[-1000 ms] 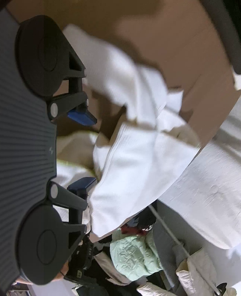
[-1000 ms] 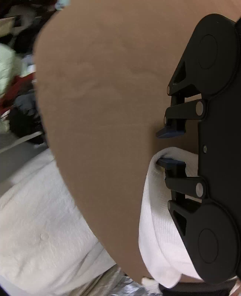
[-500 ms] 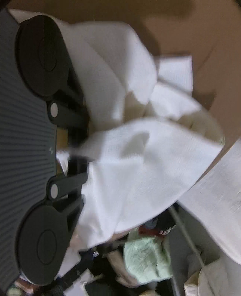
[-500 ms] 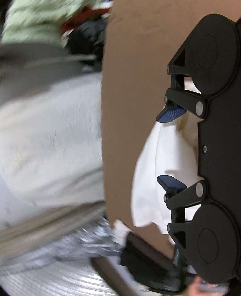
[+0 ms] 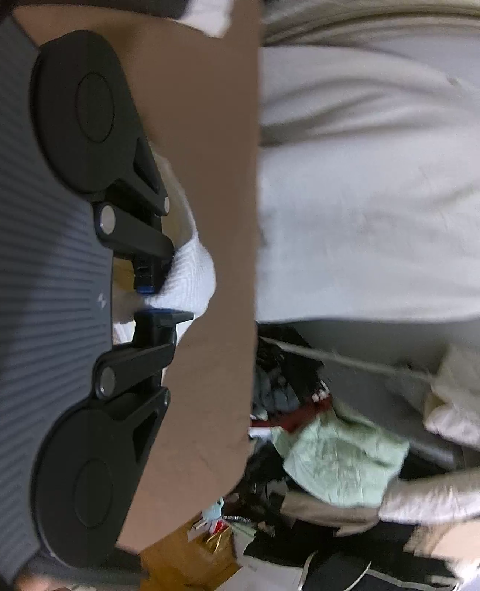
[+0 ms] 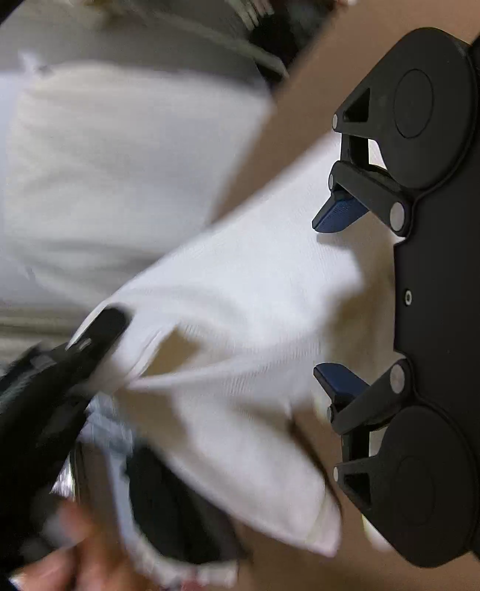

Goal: Fold clothes

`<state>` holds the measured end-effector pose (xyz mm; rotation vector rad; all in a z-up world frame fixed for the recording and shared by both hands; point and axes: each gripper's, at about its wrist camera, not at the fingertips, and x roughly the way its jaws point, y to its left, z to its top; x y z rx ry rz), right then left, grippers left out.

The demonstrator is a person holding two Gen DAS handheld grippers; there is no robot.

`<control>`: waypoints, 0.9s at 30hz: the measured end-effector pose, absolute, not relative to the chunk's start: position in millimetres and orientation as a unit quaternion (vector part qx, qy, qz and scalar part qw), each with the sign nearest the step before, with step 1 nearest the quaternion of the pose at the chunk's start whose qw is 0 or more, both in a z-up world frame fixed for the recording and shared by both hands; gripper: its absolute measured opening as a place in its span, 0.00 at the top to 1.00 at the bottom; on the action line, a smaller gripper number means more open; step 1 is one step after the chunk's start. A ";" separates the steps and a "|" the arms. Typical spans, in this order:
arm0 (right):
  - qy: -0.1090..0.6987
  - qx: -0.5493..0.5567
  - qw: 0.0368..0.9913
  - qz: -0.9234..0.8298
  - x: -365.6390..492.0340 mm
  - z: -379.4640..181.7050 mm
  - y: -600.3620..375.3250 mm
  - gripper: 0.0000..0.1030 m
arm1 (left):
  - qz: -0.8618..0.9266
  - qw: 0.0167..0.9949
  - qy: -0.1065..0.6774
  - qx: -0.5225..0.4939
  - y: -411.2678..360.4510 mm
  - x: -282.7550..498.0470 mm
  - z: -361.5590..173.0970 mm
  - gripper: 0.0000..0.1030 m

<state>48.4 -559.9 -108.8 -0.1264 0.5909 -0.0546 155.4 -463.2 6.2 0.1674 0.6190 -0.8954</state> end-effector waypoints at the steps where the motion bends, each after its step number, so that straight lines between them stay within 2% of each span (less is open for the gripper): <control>1: 0.279 -0.071 0.956 -0.050 52.2 -109.4 -570.4 0.55 | -0.431 0.852 0.285 0.084 -468.9 154.3 14.8 0.94; 2: 0.270 -0.063 0.959 -0.065 56.2 -108.3 -584.5 0.77 | -0.432 0.854 0.278 0.086 -474.6 156.0 18.9 0.94; 3: 0.260 -0.028 0.962 -0.081 59.5 -105.2 -605.6 0.92 | -0.431 0.855 0.276 0.081 -481.2 161.7 20.7 0.93; 5: 0.215 0.076 0.967 -0.117 48.7 -96.2 -651.8 0.92 | -0.428 0.851 0.295 0.069 -494.9 175.6 11.4 0.86; 7: 0.183 0.134 0.959 -0.172 35.5 -91.9 -691.6 0.92 | -0.425 0.847 0.313 0.055 -508.2 189.3 1.7 0.78; 9: 0.183 0.154 0.945 -0.223 27.1 -96.1 -721.5 0.92 | -0.417 0.846 0.329 0.042 -511.4 194.8 -15.8 0.54; 11: 0.202 0.125 0.930 -0.281 28.4 -109.3 -735.4 0.92 | -0.403 0.851 0.334 0.045 -511.9 195.0 -32.8 0.49; 15: 0.223 0.142 0.914 -0.306 39.1 -120.2 -766.1 0.93 | -0.377 0.852 0.344 0.118 -507.5 184.0 -73.6 0.40; 19: 0.220 0.117 0.919 -0.305 54.9 -116.0 -762.2 0.92 | -0.400 0.812 0.402 0.136 -496.8 178.1 -111.3 0.38; 21: 0.219 0.107 0.917 -0.316 52.2 -115.4 -752.8 0.93 | -0.416 0.788 0.435 0.134 -495.2 177.1 -126.5 0.30; 22: 0.219 0.111 0.914 -0.323 50.0 -115.7 -749.1 0.93 | -0.415 0.774 0.457 0.139 -498.4 179.4 -134.7 0.31; 23: 0.221 0.121 0.911 -0.328 49.1 -115.3 -750.6 0.93 | -0.394 0.771 0.475 0.156 -503.6 181.1 -143.3 0.51; 24: 0.217 0.129 0.909 -0.332 45.3 -117.4 -754.7 0.93 | -0.361 0.774 0.484 0.190 -510.9 185.1 -150.9 0.87; 25: 0.211 0.132 0.908 -0.338 41.6 -119.2 -754.4 0.93 | -0.331 0.776 0.489 0.221 -517.7 188.6 -157.7 0.89; 27: 0.203 0.128 0.908 -0.344 37.3 -119.1 -756.9 0.93 | -0.327 0.799 0.449 0.230 -519.4 191.0 -150.9 0.91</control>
